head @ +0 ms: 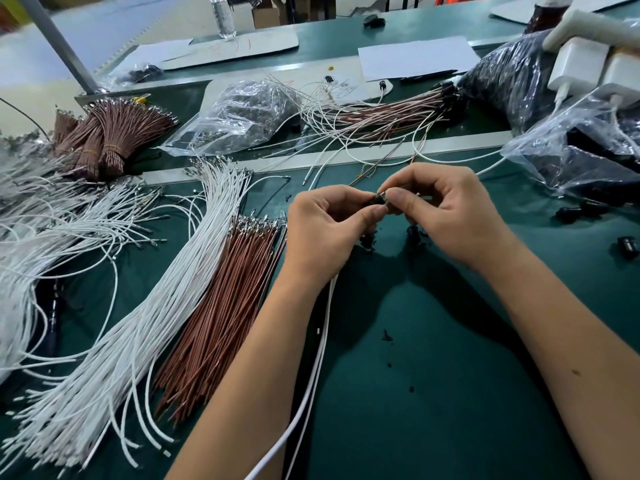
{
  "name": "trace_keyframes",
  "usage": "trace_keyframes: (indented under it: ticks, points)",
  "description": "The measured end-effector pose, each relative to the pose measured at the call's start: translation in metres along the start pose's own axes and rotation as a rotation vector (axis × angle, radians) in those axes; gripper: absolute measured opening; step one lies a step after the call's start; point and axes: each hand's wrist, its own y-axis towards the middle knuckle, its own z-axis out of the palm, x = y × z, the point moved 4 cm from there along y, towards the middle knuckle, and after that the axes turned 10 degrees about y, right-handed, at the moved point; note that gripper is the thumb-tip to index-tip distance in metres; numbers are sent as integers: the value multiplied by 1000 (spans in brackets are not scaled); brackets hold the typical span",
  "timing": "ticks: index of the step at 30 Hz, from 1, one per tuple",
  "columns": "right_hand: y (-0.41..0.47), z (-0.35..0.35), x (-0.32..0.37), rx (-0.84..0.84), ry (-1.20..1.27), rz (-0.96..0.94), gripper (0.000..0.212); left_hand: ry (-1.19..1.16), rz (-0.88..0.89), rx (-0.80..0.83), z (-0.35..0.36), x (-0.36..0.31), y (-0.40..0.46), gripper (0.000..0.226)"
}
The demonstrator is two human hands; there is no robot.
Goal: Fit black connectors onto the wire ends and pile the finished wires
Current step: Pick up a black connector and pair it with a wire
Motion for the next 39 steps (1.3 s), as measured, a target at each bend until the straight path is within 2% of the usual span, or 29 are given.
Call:
trace_keyframes:
  ticks: [4, 9, 16, 25, 30, 33, 37, 39]
  points:
    - [0, 0, -1, 69, -96, -45, 9, 27, -5, 35, 0, 2, 1, 8]
    - [-1, 4, -10, 148, 27, 67, 12, 37, -28, 8, 2, 4, 0, 8]
    - [-3, 10, -10, 85, 217, 69, 13, -78, -41, -37, 3, 3, -2, 4]
    - [-2, 13, -7, 73, 241, 35, 14, -130, -36, -28, 2, 3, -2, 6]
    - [-1, 5, -11, 51, 238, 76, 11, -69, -32, -7, 7, 1, -1, 9]
    - [1, 0, -12, 25, 201, 109, 27, -6, -4, -31, 10, 0, 0, 14]
    - [1, 1, -10, -8, -18, 117, 50, 18, 17, -55, 9, -2, -1, 18]
    - [0, 4, -11, -29, 31, 153, 52, 44, 23, -61, 10, -3, -1, 21]
